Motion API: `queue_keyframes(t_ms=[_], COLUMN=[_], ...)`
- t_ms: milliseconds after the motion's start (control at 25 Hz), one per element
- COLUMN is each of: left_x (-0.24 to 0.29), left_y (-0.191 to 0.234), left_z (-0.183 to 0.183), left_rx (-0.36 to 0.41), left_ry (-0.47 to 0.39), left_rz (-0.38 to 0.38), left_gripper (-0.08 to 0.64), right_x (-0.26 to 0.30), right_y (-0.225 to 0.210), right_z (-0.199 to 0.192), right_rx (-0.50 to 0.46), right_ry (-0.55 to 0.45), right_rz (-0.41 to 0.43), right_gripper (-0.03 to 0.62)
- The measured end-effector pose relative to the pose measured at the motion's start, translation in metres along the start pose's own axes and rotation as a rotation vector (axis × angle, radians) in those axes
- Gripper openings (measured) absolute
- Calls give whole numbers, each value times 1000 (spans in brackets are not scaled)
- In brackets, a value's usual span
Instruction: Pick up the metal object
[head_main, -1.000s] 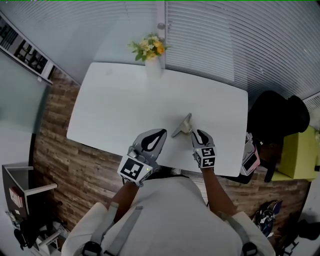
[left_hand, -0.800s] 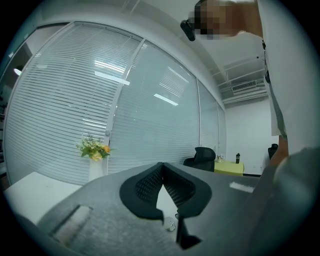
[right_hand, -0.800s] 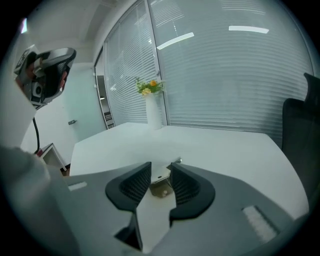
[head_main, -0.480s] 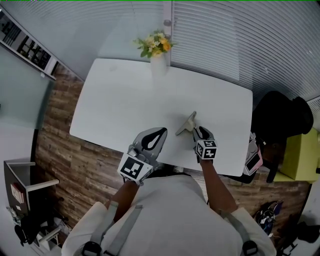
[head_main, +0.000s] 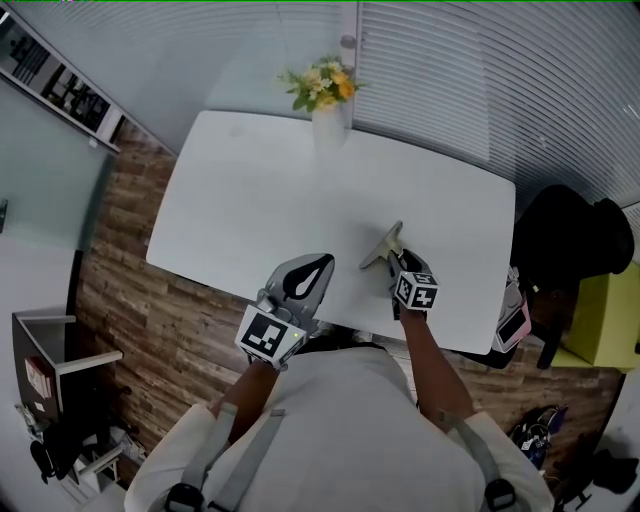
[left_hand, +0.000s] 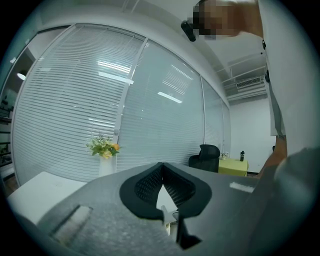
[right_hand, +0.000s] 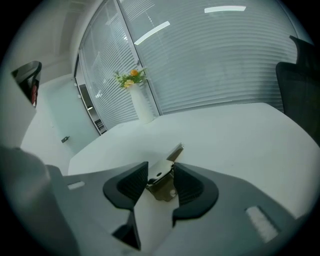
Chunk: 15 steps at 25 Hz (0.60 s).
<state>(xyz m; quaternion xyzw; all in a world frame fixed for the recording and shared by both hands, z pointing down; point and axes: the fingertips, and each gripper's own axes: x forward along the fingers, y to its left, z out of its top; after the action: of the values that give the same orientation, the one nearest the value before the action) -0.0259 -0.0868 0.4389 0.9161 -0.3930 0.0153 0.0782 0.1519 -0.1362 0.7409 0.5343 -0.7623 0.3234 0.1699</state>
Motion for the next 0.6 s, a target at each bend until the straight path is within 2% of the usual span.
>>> queue_keyframes(t_ms=[360,600], left_x=[-7,-8], left_y=[4,5], left_z=[-1,-4], left_rx=[3,-1], left_ry=[0,1], left_rz=[21,24], left_gripper=[3,3], right_x=[11,15], right_y=[-1,-2], right_z=[-2,1], right_rx=[83,132], right_ry=[-4,-13], right_rz=[-6,-3], right_gripper=[161,132])
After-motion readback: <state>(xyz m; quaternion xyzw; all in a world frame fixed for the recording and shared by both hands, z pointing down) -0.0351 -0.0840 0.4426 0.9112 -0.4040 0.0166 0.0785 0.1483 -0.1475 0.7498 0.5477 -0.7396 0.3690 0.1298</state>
